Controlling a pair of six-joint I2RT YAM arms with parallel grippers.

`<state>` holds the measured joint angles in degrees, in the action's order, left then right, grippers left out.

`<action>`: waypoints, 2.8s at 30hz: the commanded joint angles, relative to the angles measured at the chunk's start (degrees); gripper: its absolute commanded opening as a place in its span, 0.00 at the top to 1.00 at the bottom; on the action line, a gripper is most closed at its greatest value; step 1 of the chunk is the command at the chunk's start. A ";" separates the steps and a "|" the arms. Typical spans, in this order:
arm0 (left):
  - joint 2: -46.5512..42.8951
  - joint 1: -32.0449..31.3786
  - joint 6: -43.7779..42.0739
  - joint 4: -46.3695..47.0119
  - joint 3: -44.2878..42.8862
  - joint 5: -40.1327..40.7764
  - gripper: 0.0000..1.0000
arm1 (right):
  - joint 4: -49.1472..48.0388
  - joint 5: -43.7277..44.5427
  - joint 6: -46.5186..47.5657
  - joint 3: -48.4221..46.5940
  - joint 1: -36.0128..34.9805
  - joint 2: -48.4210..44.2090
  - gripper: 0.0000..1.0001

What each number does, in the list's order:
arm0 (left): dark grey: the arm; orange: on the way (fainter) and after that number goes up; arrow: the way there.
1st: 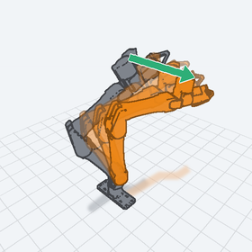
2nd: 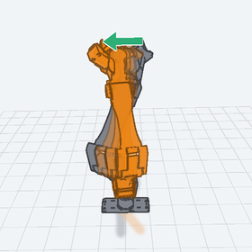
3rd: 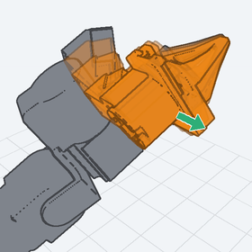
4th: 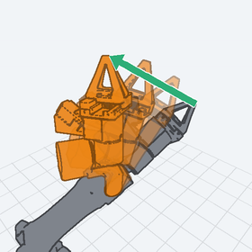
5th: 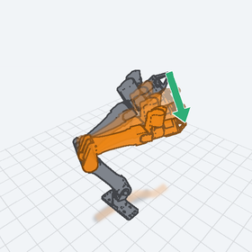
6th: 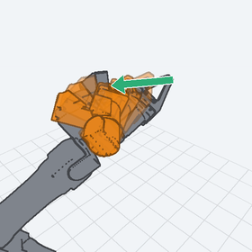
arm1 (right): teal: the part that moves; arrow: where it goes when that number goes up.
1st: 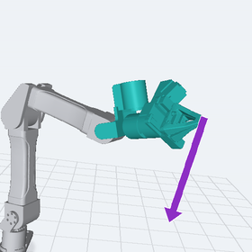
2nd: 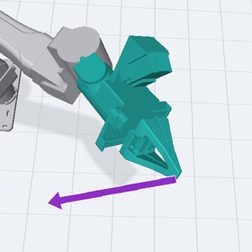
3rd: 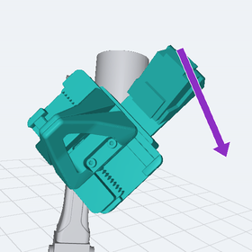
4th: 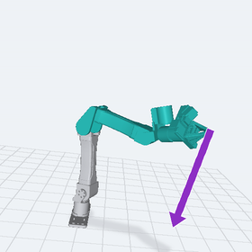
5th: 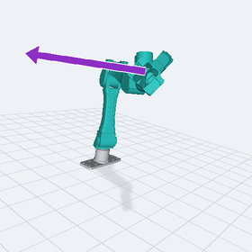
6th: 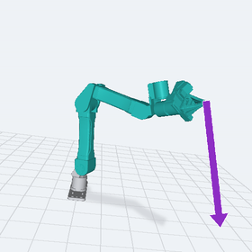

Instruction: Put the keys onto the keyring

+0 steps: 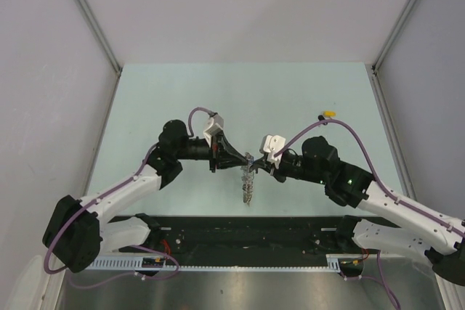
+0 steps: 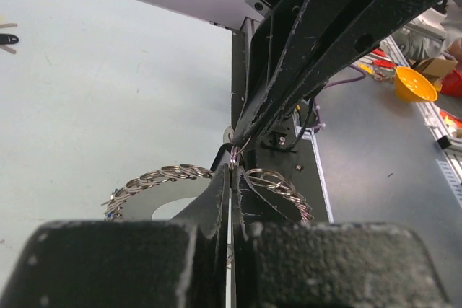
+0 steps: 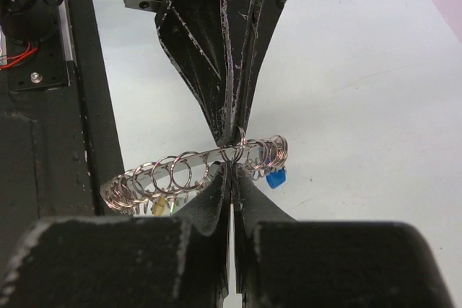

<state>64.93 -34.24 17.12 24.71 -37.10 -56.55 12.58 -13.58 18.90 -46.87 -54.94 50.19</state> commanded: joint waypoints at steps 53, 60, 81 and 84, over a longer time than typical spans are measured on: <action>-8.93 1.28 2.93 8.65 5.73 6.19 0.74 | -4.85 2.51 0.70 0.12 -0.87 0.78 1.00; -8.95 2.33 -12.88 -12.20 -1.56 -0.38 0.55 | -0.19 2.25 4.57 -3.22 -0.70 2.36 1.00; 5.47 -2.06 -43.66 -46.94 -23.01 -3.56 0.58 | 5.70 1.28 8.44 -8.24 -1.40 5.53 1.00; 6.26 -2.32 -43.58 -47.56 -23.54 -4.44 0.59 | 5.79 1.10 8.53 -8.41 -1.40 5.70 1.00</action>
<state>70.46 -36.01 -23.11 -19.79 -57.39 -58.33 20.45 -11.60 26.72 -51.99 -56.03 55.94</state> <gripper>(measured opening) 0.419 0.010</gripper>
